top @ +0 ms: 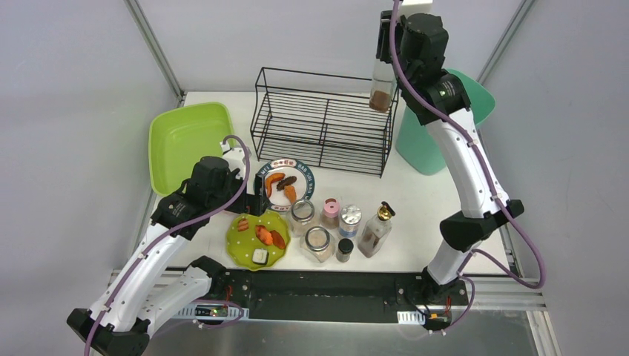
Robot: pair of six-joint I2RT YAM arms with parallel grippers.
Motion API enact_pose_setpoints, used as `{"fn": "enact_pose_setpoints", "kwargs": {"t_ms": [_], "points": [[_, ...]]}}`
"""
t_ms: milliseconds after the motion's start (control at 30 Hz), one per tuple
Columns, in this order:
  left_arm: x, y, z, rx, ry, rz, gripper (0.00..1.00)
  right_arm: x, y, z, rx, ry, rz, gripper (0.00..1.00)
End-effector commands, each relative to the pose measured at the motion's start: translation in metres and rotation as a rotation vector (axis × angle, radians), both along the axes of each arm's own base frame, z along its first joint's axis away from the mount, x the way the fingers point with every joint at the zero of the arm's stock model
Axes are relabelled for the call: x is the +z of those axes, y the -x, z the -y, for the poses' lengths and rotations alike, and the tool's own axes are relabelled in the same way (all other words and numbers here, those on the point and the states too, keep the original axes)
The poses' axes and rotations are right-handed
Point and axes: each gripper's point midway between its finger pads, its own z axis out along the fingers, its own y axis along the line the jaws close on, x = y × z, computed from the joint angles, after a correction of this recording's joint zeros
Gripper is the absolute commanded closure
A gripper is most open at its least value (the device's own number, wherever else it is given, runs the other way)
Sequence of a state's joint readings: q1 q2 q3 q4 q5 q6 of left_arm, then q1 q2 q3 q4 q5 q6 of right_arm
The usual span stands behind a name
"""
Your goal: Clear the kitchen counter
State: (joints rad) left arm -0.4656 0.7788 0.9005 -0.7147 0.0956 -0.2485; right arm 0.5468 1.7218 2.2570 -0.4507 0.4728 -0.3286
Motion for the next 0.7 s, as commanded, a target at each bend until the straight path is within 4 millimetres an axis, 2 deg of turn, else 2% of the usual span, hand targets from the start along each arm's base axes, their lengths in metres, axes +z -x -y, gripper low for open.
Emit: {"fn": "enact_pose_setpoints", "kwargs": {"t_ms": [0, 67, 333, 667], "points": [[-0.002, -0.004, 0.000, 0.017, -0.003, 0.006, 0.00, 0.083, 0.002, 0.006, 0.036, -0.176, 0.257, 1.00], [-0.003, -0.004, -0.001, 0.019, -0.006, 0.007, 0.00, 0.091, -0.003, 0.007, 0.035, -0.195, 0.278, 1.00], [-0.003, -0.005, -0.002, 0.023, -0.013, 0.011, 0.00, 0.081, -0.034, 0.006, 0.013, -0.222, 0.292, 1.00], [-0.001, -0.005, -0.003, 0.028, -0.013, 0.018, 0.00, 0.070, -0.058, 0.006, 0.014, -0.225, 0.287, 1.00]]}}
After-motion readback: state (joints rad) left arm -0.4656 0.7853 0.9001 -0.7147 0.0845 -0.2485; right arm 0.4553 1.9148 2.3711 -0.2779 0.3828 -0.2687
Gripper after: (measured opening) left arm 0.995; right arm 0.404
